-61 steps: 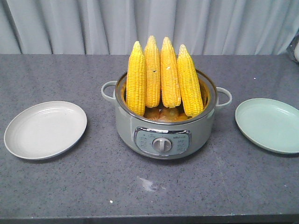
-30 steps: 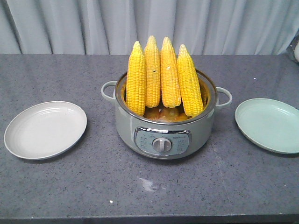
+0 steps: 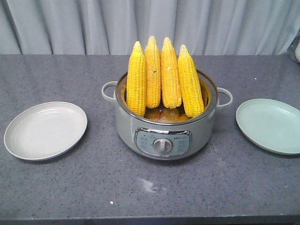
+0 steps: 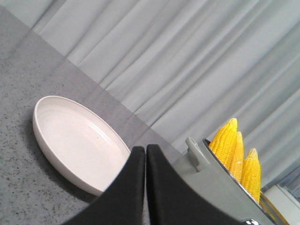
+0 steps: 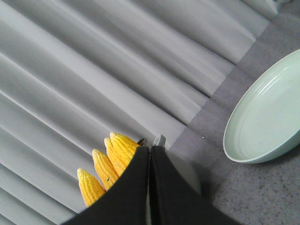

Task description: Distribute corn equally

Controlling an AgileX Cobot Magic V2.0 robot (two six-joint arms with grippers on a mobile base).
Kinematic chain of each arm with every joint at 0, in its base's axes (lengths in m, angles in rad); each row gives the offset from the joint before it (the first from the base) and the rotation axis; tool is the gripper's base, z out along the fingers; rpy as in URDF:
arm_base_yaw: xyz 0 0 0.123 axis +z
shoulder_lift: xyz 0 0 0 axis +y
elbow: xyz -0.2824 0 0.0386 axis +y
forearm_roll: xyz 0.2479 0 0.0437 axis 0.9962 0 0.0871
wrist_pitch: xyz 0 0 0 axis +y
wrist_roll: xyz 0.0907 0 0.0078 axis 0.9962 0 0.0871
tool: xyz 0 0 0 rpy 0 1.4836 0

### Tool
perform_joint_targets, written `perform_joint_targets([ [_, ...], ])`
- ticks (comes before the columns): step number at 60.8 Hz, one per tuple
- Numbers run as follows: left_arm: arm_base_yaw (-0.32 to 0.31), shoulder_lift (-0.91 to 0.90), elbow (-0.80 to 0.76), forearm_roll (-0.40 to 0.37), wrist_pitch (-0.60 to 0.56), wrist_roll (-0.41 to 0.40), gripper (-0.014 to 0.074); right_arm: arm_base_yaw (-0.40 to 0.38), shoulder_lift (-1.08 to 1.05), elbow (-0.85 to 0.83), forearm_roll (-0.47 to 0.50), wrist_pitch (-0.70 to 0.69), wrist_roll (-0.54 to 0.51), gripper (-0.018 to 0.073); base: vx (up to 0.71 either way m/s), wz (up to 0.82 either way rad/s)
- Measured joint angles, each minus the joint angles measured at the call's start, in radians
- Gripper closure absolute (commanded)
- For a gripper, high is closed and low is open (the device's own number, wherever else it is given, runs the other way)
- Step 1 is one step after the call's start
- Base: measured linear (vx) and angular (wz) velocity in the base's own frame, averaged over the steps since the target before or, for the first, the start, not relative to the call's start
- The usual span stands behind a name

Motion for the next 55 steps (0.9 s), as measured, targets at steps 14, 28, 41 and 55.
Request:
perform_joint_targets([
  [14,0.0,0.0,0.0,-0.107,-0.051,-0.154,0.0603,0.0,0.0,0.0,0.06,-0.029,0.007,0.0564,0.0,0.0],
  [28,0.0,0.0,0.0,-0.185,-0.254,-0.266,0.0603,0.0,0.0,-0.035,0.005,0.089,-0.023,0.0564,0.0,0.0],
  [41,0.0,0.0,0.0,-0.136,-0.477,-0.361,0.0603,0.0,0.023,-0.23,-0.074,0.303,-0.186,0.0564,0.0,0.0],
  [55,0.0,0.0,-0.122,0.197,-0.375,-0.441,0.0603,0.0,0.185,-0.498,-0.066,0.555,-0.524,0.0564,0.0,0.0],
])
